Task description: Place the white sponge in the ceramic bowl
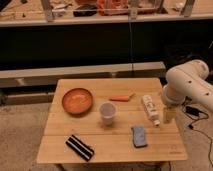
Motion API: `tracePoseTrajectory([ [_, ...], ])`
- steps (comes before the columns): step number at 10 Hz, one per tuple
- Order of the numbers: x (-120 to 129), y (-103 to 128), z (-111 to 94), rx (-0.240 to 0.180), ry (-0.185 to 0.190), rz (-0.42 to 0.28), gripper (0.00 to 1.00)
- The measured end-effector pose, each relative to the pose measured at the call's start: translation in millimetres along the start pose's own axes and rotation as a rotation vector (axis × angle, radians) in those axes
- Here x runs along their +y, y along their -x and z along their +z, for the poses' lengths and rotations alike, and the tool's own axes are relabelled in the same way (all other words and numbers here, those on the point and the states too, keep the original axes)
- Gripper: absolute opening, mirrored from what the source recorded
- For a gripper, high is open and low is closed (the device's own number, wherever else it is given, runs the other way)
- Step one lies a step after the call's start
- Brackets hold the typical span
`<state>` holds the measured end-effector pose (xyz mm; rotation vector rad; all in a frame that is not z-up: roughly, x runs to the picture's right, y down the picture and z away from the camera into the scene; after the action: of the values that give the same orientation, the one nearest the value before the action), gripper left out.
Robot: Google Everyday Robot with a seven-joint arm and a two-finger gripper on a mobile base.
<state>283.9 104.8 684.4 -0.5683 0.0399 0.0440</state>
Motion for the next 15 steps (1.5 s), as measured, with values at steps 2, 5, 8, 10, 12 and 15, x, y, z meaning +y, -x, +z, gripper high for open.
tracePoseTrajectory([
  [2,0.0,0.0,0.0,0.0,0.0,0.0,0.8],
  [5,0.0,0.0,0.0,0.0,0.0,0.0,0.8],
  [8,0.2,0.4,0.6,-0.001,0.0,-0.001,0.8],
  [10,3.2,15.7,9.6,-0.023,0.006,-0.035,0.8],
  [12,4.4,43.1,17.7,-0.05,0.01,-0.075,0.8],
  [15,8.5,52.7,29.9,-0.077,0.019,-0.096,0.8],
])
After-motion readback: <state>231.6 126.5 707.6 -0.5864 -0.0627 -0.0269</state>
